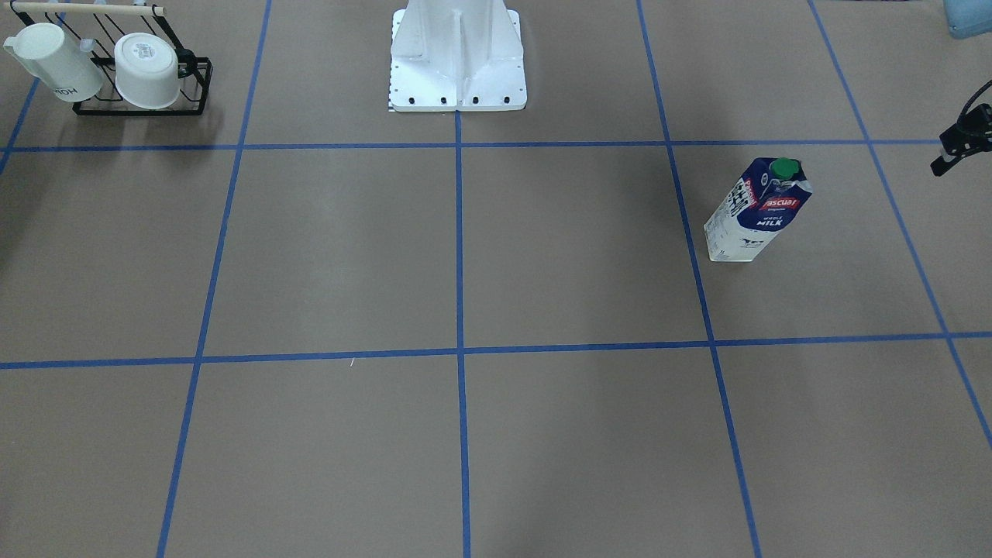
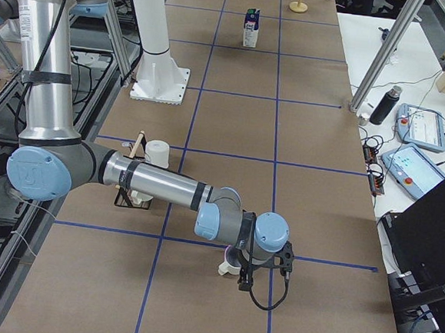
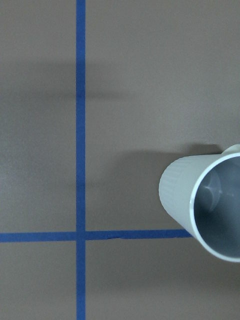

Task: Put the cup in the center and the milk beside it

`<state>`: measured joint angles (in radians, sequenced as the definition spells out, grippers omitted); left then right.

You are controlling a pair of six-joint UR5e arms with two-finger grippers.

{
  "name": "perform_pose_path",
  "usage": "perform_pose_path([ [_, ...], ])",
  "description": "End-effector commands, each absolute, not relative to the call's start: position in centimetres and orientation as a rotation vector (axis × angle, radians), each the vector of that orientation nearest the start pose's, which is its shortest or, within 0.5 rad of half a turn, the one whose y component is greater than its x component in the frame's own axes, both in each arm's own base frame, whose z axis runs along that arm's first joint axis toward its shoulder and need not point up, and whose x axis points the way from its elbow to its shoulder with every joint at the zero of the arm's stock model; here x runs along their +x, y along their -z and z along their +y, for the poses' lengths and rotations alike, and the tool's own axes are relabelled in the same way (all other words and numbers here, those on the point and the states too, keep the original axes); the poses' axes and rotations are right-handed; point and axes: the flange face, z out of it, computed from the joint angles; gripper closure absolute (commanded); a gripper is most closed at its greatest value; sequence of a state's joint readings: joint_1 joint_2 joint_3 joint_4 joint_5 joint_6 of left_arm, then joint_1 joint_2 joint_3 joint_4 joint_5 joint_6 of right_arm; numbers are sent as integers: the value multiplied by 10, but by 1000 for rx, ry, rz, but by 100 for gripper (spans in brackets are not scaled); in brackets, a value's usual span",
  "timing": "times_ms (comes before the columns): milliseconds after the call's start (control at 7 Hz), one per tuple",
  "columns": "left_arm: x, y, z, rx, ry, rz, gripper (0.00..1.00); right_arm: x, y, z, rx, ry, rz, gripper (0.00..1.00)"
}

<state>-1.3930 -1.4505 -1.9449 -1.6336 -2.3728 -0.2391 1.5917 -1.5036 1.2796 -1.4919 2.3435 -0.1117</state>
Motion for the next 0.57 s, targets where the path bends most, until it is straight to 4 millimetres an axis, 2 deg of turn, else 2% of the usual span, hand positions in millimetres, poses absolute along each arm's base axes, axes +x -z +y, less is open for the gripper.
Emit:
perform_pose_path([
  [0, 18, -521, -449, 125, -67, 839, 2, 63, -802, -489, -63, 62, -777, 1],
  [429, 17, -521, -449, 127, -64, 838, 2, 47, -796, -487, -53, 14, -814, 1],
])
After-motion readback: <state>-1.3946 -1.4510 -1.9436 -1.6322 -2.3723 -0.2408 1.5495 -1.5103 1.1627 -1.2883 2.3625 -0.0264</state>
